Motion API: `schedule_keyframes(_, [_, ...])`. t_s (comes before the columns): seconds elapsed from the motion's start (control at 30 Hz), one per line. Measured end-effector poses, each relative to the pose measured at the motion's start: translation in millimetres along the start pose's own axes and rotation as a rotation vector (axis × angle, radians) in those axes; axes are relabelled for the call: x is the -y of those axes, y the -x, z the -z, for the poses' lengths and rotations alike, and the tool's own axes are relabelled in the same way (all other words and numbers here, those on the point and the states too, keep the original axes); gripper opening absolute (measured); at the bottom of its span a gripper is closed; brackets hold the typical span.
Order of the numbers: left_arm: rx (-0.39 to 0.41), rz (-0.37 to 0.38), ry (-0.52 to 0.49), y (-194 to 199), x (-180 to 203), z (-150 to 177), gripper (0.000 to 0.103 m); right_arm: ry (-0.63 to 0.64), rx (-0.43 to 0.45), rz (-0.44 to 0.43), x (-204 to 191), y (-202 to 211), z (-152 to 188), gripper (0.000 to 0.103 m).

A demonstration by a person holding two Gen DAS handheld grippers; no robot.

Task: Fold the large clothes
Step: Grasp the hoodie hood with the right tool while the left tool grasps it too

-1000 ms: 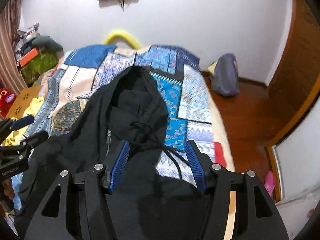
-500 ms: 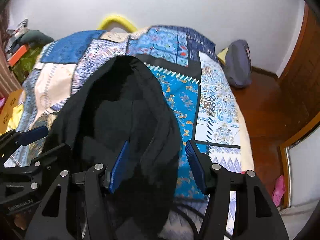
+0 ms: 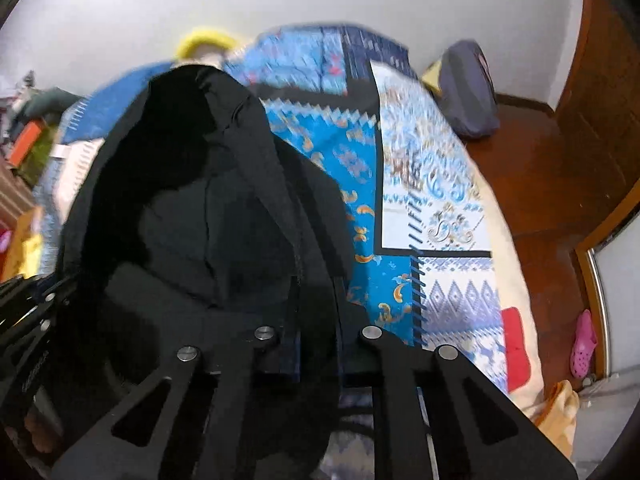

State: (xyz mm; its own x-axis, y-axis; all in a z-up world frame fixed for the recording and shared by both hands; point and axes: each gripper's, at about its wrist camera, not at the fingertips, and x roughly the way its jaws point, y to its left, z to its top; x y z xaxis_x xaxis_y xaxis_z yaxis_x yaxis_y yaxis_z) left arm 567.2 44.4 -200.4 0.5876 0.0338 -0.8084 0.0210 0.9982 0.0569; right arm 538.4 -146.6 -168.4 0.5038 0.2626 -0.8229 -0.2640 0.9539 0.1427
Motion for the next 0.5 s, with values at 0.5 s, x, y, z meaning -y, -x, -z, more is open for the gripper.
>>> schedule_keyframes(0.5, [0.101,0.145,-0.037,172,10,99,0.009,0.170,0.201,-0.107,-48,194,120,0.010])
